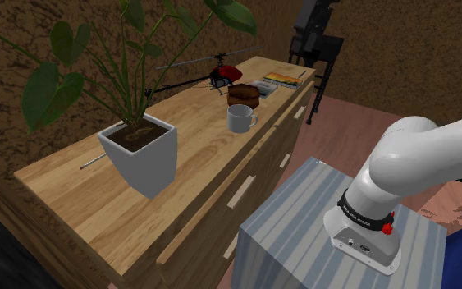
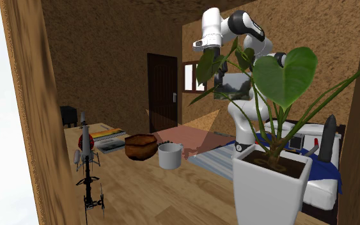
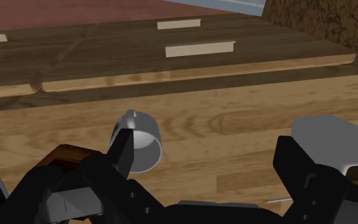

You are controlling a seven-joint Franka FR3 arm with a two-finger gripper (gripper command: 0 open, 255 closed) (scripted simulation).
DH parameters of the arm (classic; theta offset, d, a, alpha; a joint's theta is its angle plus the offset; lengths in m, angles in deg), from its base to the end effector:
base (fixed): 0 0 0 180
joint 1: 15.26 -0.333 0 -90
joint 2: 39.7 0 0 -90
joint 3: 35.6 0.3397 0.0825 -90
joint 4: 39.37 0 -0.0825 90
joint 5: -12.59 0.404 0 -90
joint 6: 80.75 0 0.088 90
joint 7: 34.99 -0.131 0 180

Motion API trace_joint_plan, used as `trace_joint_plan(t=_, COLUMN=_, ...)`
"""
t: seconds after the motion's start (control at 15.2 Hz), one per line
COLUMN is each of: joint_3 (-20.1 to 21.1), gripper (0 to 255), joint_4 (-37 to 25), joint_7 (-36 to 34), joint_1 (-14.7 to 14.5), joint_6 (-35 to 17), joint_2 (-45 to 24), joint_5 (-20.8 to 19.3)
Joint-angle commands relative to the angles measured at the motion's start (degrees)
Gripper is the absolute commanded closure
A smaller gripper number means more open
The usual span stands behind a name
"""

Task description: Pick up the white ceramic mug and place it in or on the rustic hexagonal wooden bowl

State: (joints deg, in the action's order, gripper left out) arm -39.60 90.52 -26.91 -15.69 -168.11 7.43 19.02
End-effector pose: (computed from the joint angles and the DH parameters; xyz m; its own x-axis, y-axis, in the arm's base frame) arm 0.2958 -0.0122 0.6347 0.9898 0.1002 0.1014 0.1147 -0.9822 -0.1490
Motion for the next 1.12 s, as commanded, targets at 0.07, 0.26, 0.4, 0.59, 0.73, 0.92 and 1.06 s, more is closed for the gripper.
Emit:
trace_joint_plan(t=0.07, joint_3=-0.10, gripper=0, joint_4=0.79, joint_7=0.34, joint_1=0.07, joint_6=-1.68, joint_2=-1.13, joint_5=-0.26)
trace_joint_plan(t=0.26, joint_3=-0.44, gripper=0, joint_4=2.73, joint_7=1.32, joint_1=0.27, joint_6=-6.72, joint_2=-4.91, joint_5=-0.98)
trace_joint_plan(t=0.4, joint_3=-0.70, gripper=0, joint_4=3.67, joint_7=1.93, joint_1=0.39, joint_6=-10.06, joint_2=-7.75, joint_5=-1.41)
trace_joint_plan(t=0.59, joint_3=-1.11, gripper=0, joint_4=4.54, joint_7=2.81, joint_1=0.56, joint_6=-14.98, joint_2=-12.46, joint_5=-1.99)
trace_joint_plan(t=0.73, joint_3=-1.40, gripper=0, joint_4=4.75, joint_7=3.36, joint_1=0.67, joint_6=-18.18, joint_2=-15.88, joint_5=-2.32)
trace_joint_plan(t=0.92, joint_3=-1.86, gripper=0, joint_4=4.52, joint_7=4.16, joint_1=0.82, joint_6=-22.80, joint_2=-21.36, joint_5=-2.72)
trace_joint_plan(t=1.06, joint_3=-2.19, gripper=0, joint_4=4.00, joint_7=4.67, joint_1=0.90, joint_6=-25.72, joint_2=-25.22, joint_5=-2.93)
